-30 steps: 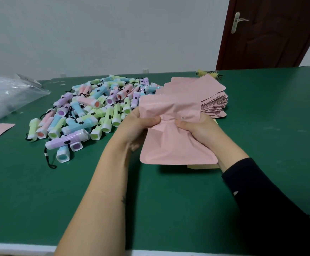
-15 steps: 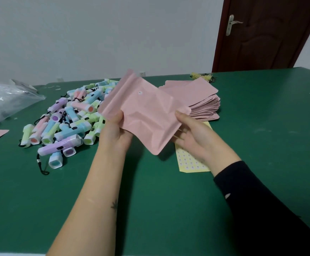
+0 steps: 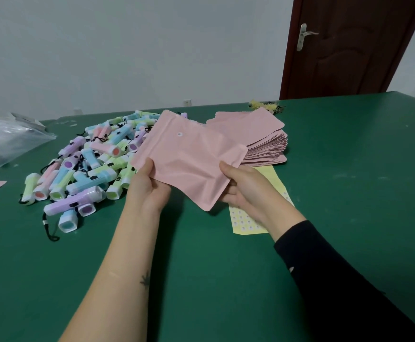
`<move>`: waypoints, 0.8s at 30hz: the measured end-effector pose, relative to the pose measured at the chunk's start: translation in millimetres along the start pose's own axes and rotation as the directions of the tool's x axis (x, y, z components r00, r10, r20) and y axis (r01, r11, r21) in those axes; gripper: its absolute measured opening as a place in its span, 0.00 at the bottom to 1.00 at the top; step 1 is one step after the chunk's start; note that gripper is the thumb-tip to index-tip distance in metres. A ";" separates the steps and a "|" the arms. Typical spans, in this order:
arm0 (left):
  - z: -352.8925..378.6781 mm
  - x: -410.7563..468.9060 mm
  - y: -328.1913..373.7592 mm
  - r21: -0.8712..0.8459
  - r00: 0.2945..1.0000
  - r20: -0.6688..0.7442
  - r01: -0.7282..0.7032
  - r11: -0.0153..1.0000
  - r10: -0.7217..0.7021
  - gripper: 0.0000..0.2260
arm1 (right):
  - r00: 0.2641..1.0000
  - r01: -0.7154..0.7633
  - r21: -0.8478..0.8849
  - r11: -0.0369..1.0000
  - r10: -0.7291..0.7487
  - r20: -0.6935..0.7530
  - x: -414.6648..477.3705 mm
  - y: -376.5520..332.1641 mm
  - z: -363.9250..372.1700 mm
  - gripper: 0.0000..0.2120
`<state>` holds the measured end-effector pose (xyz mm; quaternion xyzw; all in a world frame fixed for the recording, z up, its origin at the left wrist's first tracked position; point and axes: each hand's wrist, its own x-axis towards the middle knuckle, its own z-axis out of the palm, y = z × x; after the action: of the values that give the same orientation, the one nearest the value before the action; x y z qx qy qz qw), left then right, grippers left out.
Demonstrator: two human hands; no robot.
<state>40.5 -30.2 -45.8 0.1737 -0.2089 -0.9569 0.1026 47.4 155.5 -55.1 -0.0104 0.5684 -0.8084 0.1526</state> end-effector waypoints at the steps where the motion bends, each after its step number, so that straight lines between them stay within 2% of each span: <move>1: 1.5 -1.6 -2.7 -0.002 0.999 0.025 0.024 1.000 -0.024 0.06 | 1.000 0.003 0.023 1.000 -0.003 -0.010 0.3 0.4 -0.1 0.06; 5: 6.4 -11.6 -19.5 0.202 0.979 0.118 0.139 0.969 -0.165 0.11 | 0.999 0.035 0.036 0.999 -0.033 -0.041 1.4 4.0 1.1 0.04; 7: 7.4 -14.5 -23.3 0.266 0.974 0.151 0.122 0.956 -0.166 0.11 | 0.997 0.052 0.058 0.997 -0.048 -0.065 2.2 3.2 1.8 0.04; 11: 6.7 -13.9 -23.3 0.264 0.979 0.157 0.082 0.961 -0.127 0.11 | 0.999 0.027 0.144 0.989 -0.021 -0.038 1.7 1.3 3.3 0.04; 17: 9.3 -11.6 -29.9 0.232 0.986 0.073 0.127 0.964 -0.147 0.12 | 0.995 0.041 0.056 0.998 -0.036 -0.089 -1.0 1.8 3.5 0.02; 24: 8.1 -11.4 -33.8 0.263 0.989 0.012 0.139 0.955 -0.147 0.11 | 0.999 0.021 -0.019 1.000 -0.022 -0.036 -2.9 4.0 3.1 0.04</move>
<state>43.8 5.9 -50.4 0.1852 -0.3219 -0.9285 0.0061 51.7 152.1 -57.2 -0.0035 0.5784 -0.8048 0.1336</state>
